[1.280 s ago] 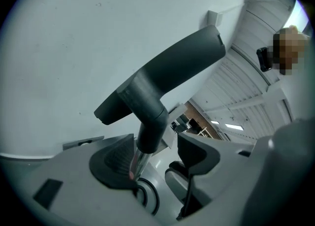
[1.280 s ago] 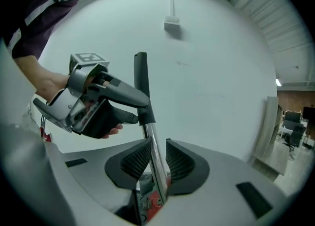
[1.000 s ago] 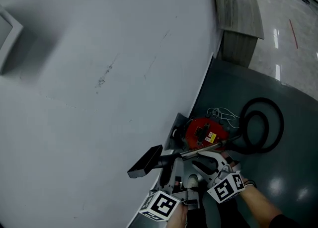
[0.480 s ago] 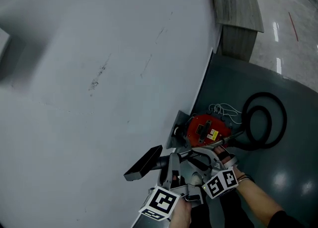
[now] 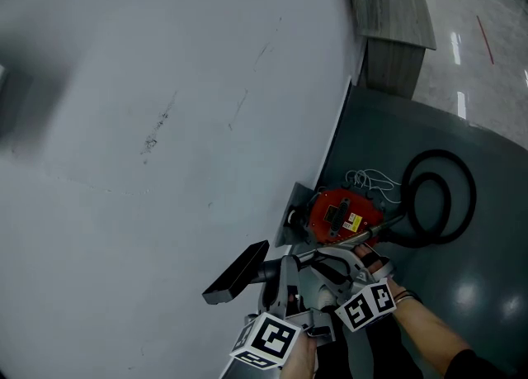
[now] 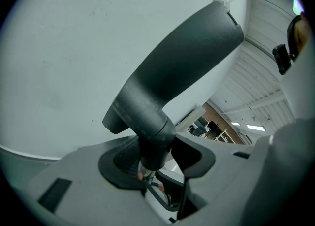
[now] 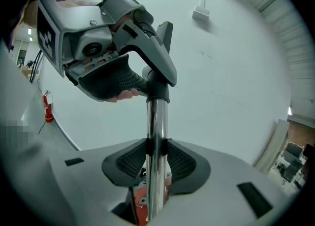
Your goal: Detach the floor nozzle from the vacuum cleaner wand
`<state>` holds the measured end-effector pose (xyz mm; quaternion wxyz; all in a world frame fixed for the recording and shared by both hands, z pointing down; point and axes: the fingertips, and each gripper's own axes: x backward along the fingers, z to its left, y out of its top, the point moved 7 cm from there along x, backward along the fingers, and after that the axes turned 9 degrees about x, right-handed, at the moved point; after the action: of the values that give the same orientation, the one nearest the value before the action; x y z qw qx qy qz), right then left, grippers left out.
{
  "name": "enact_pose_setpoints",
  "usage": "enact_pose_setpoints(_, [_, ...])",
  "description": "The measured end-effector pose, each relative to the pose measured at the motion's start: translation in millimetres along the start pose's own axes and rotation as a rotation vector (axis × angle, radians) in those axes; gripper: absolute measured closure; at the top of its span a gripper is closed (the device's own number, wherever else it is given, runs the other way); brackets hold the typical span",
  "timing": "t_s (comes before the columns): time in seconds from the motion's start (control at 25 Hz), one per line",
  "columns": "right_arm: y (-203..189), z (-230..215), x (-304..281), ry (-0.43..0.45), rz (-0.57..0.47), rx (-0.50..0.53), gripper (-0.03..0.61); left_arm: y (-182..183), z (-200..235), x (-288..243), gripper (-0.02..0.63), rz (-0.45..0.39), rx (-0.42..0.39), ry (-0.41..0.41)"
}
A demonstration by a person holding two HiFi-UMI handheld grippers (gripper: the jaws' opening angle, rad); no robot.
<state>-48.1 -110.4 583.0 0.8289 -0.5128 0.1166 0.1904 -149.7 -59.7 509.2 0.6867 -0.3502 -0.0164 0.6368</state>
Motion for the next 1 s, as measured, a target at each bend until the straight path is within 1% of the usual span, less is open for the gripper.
enact_pose_setpoints(0.08, [0, 0, 1, -0.003, 0.0, -0.004, 0.439, 0, 0, 0, 0.43, 0.007, -0.021, -0.007])
enact_pose_setpoints(0.16, [0, 0, 1, -0.005, 0.001, -0.007, 0.439, 0, -2, 0, 0.431, 0.013, -0.071, -0.012])
enact_pose_setpoints(0.2, [0, 0, 1, -0.006, 0.002, -0.009, 0.439, 0, -3, 1, 0.433, 0.014, -0.114, -0.013])
enact_pose_setpoints(0.32, [0, 0, 3, -0.012, 0.006, -0.012, 0.439, -3, -9, 2, 0.434, 0.006, -0.277, -0.014])
enact_pose_setpoints(0.36, [1, 0, 4, -0.015, 0.007, -0.013, 0.439, -4, -10, 3, 0.434, 0.003, -0.303, -0.019])
enact_pose_setpoints(0.4, [1, 0, 4, -0.017, 0.007, -0.014, 0.439, -4, -10, 3, 0.434, 0.005, -0.301, -0.027])
enact_pose_setpoints(0.44, [1, 0, 5, -0.019, 0.007, -0.014, 0.439, -4, -8, 3, 0.434, 0.01, -0.271, -0.039])
enact_pose_setpoints(0.56, [0, 0, 5, -0.011, 0.008, -0.014, 0.44, -1, 0, 3, 0.434, 0.046, -0.093, -0.091])
enact_pose_setpoints(0.6, [0, 1, 5, -0.006, 0.01, -0.012, 0.44, 0, 3, 3, 0.434, 0.056, -0.058, -0.099])
enact_pose_setpoints(0.64, [0, 2, 5, -0.002, 0.012, -0.01, 0.44, 0, 4, 4, 0.433, 0.061, -0.047, -0.1])
enact_pose_setpoints(0.68, [1, 3, 5, -0.001, 0.014, -0.01, 0.44, 0, 5, 4, 0.433, 0.063, -0.058, -0.097])
enact_pose_setpoints(0.72, [1, 3, 5, -0.001, 0.016, -0.01, 0.44, 0, 4, 5, 0.433, 0.061, -0.091, -0.092])
enact_pose_setpoints(0.84, [2, 4, 6, -0.005, 0.018, -0.012, 0.44, -3, -3, 8, 0.434, 0.047, -0.271, -0.077])
enact_pose_setpoints(0.88, [2, 4, 7, -0.006, 0.018, -0.013, 0.44, -4, -5, 9, 0.434, 0.045, -0.317, -0.082])
enact_pose_setpoints(0.92, [2, 3, 8, -0.007, 0.017, -0.015, 0.44, -4, -6, 9, 0.434, 0.045, -0.339, -0.094])
enact_pose_setpoints(0.96, [3, 2, 9, -0.007, 0.016, -0.018, 0.44, -4, -6, 9, 0.434, 0.047, -0.338, -0.111])
enact_pose_setpoints(1.0, [3, 2, 10, -0.006, 0.015, -0.02, 0.442, -3, -5, 9, 0.434, 0.053, -0.312, -0.135])
